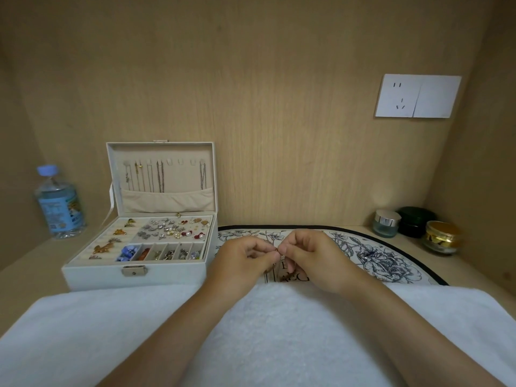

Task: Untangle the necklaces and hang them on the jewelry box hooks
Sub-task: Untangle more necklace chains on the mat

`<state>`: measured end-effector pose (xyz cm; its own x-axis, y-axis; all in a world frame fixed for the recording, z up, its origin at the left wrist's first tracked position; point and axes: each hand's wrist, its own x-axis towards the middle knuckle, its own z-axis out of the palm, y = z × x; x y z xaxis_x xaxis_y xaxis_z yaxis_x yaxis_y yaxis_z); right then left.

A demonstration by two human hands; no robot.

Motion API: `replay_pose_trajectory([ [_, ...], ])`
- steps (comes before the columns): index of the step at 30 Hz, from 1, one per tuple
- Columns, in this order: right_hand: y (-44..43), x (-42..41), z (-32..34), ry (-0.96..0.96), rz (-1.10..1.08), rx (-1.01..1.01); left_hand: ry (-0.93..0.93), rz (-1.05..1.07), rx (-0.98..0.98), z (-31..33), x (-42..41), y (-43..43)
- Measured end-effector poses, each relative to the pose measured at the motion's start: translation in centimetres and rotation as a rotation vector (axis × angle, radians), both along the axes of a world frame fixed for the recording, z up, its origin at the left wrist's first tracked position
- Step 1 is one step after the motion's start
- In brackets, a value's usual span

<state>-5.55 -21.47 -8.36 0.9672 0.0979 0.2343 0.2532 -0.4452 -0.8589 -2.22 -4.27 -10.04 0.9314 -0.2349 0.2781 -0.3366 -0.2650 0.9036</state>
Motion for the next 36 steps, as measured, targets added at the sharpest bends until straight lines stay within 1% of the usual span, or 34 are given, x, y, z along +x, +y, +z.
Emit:
replay_pose_trajectory([
  [3,0.1,-0.1,-0.2,-0.054,-0.025,-0.061,-0.001,-0.01,0.035,0.2,-0.1,0.0],
  [5,0.2,-0.2,-0.1,-0.106,-0.051,-0.177,0.009,-0.029,0.049,0.2,-0.2,-0.1],
  [7,0.2,-0.2,0.2,-0.152,-0.064,-0.336,-0.011,-0.032,0.083,0.2,-0.2,-0.1],
  [10,0.2,-0.2,0.4,-0.189,-0.05,-0.596,-0.119,-0.001,0.276,0.1,-0.4,0.4],
  [11,0.2,-0.2,0.4,-0.2,-0.054,-0.644,-0.171,0.009,0.342,0.2,-0.6,0.6],
  [12,0.4,-0.2,0.3,-0.208,-0.059,-0.636,-0.207,0.013,0.381,0.4,-0.6,0.7],
  [15,0.7,-0.3,-0.3,-0.137,-0.009,-0.332,-0.172,0.0,0.373,0.7,-0.6,0.8],
  [16,0.8,-0.2,-0.6,-0.119,0.008,-0.276,-0.164,-0.002,0.379,0.7,-0.5,0.8],
  [19,1.0,0.1,-1.1,-0.071,0.043,-0.212,-0.172,0.006,0.408,0.6,-0.5,0.8],
  [21,1.1,0.1,-1.1,-0.067,0.04,-0.269,-0.195,0.023,0.441,0.8,-0.6,0.9],
  [24,1.4,-0.2,-0.5,-0.116,0.033,-0.478,-0.37,0.091,0.543,1.4,-0.7,1.2],
  [26,1.4,-0.3,0.1,-0.178,0.026,-0.6,-0.446,0.118,0.554,1.7,-0.6,1.5],
  [28,1.4,-0.4,0.6,-0.244,0.003,-0.695,-0.442,0.085,0.555,1.6,-0.4,1.8],
  [31,1.5,-0.4,0.7,-0.285,-0.044,-0.787,-0.382,0.001,0.545,1.2,-0.2,1.9],
  [32,1.5,-0.4,0.6,-0.285,-0.054,-0.773,-0.334,-0.019,0.519,1.1,0.0,1.9],
  [34,1.1,-0.4,0.4,-0.254,-0.058,-0.656,-0.205,-0.104,0.4,0.8,0.4,2.1],
  [36,0.8,-0.5,0.4,-0.187,-0.053,-0.415,-0.115,-0.185,0.293,0.7,0.7,2.2],
])
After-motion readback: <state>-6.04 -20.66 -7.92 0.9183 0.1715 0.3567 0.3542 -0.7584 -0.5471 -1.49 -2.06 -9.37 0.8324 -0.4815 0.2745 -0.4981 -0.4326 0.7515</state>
